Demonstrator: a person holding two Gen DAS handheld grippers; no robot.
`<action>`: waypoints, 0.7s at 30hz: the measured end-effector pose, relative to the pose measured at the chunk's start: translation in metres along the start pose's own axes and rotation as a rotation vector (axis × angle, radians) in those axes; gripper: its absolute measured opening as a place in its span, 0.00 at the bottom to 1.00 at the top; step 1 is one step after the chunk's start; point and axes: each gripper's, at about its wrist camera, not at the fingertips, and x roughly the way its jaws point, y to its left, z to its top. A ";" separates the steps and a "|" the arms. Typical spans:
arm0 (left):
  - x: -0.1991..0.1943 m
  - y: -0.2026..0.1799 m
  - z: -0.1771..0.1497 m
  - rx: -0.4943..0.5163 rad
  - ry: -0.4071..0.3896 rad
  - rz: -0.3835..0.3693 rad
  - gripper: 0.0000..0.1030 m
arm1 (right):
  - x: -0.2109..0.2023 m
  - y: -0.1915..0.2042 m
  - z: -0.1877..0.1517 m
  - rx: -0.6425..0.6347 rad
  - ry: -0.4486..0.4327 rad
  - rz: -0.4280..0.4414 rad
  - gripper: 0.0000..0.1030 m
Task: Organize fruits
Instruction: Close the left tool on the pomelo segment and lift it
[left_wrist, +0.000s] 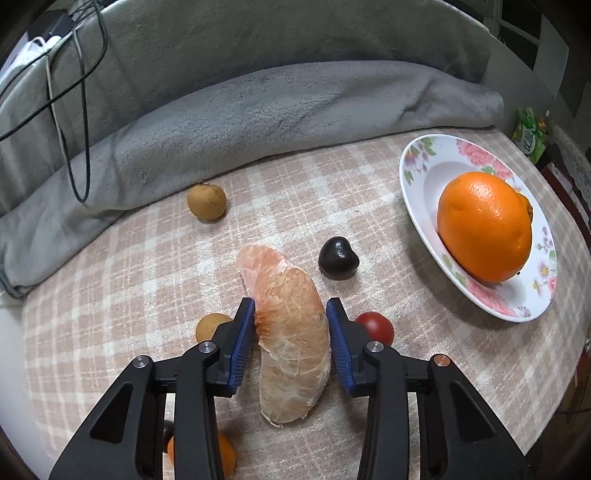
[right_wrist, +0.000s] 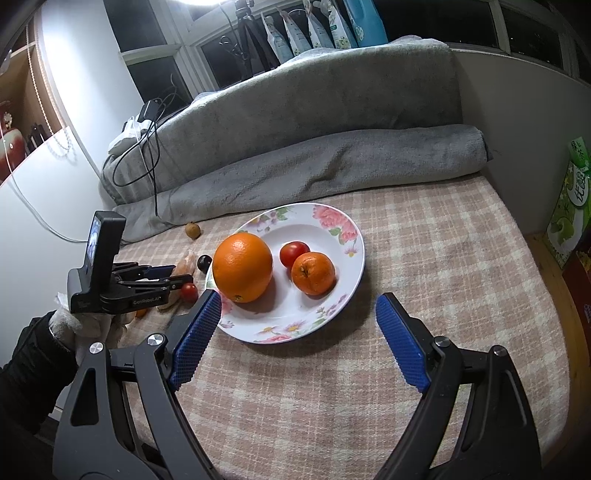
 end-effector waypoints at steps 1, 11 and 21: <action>-0.003 -0.001 -0.003 -0.005 -0.005 0.000 0.37 | 0.000 0.000 0.000 -0.001 -0.001 -0.001 0.86; -0.031 0.014 -0.021 -0.049 -0.061 -0.031 0.36 | -0.002 0.004 0.000 -0.010 -0.003 -0.011 0.86; -0.067 0.027 -0.023 -0.075 -0.121 -0.077 0.36 | -0.006 0.008 -0.002 -0.018 -0.005 -0.022 0.86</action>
